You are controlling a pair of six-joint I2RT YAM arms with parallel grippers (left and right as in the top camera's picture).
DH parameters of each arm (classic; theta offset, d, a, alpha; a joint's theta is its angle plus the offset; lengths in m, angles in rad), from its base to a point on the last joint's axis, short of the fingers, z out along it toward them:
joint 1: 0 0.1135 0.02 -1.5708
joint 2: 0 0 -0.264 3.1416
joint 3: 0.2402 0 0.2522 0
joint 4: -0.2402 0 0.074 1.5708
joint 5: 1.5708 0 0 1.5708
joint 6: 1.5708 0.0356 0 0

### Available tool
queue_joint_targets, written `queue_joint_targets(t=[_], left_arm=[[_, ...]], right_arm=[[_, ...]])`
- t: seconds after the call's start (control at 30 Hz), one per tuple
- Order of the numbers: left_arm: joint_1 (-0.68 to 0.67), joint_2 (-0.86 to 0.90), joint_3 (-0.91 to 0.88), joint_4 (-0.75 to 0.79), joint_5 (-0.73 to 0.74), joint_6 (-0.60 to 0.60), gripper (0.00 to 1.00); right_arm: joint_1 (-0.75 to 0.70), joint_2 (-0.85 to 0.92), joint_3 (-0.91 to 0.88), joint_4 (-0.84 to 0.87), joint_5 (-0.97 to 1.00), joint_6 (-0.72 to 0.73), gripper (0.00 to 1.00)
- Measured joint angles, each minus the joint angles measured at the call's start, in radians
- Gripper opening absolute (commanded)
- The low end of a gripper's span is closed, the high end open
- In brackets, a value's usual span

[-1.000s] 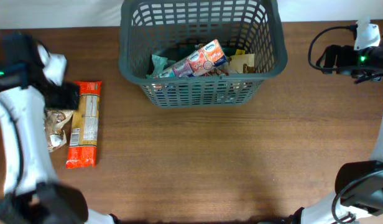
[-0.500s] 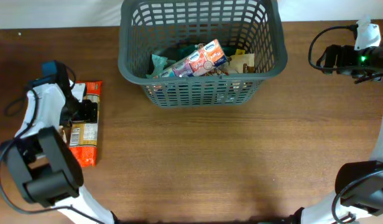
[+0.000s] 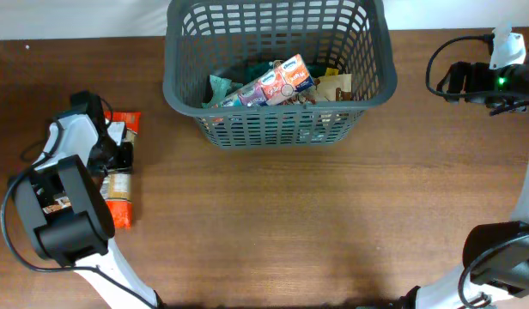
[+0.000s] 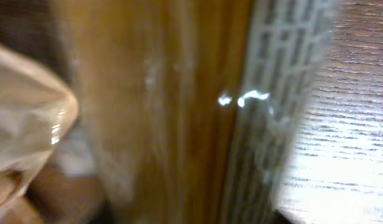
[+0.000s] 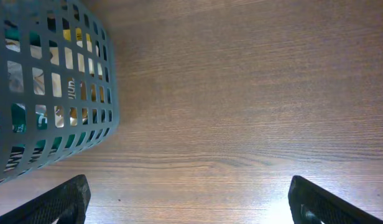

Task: Pack container
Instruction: 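Grasp the orange-topped pasta package with the left gripper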

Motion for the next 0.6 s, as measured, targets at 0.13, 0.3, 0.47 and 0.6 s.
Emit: queue_joint_targets(t=[0.13,0.3,0.47,0.6], left_arm=[[-0.001,-0.019,0.030,-0.018,-0.005,0.001,0.01],[-0.023,0.008,0.117,-0.135,-0.004,0.001,0.02],[-0.082,0.015,0.367,-0.277,-0.001,0.001,0.02],[-0.135,-0.020,0.656,-0.325,-0.002,0.001,0.02]], right_arm=[[0.000,0.000,0.000,0.000,0.000,-0.001,0.99],[0.000,0.000,0.000,0.000,0.000,0.000,0.99],[0.000,0.000,0.000,0.002,0.000,-0.001,0.99],[0.000,0.000,0.000,0.000,0.000,0.000,0.99]])
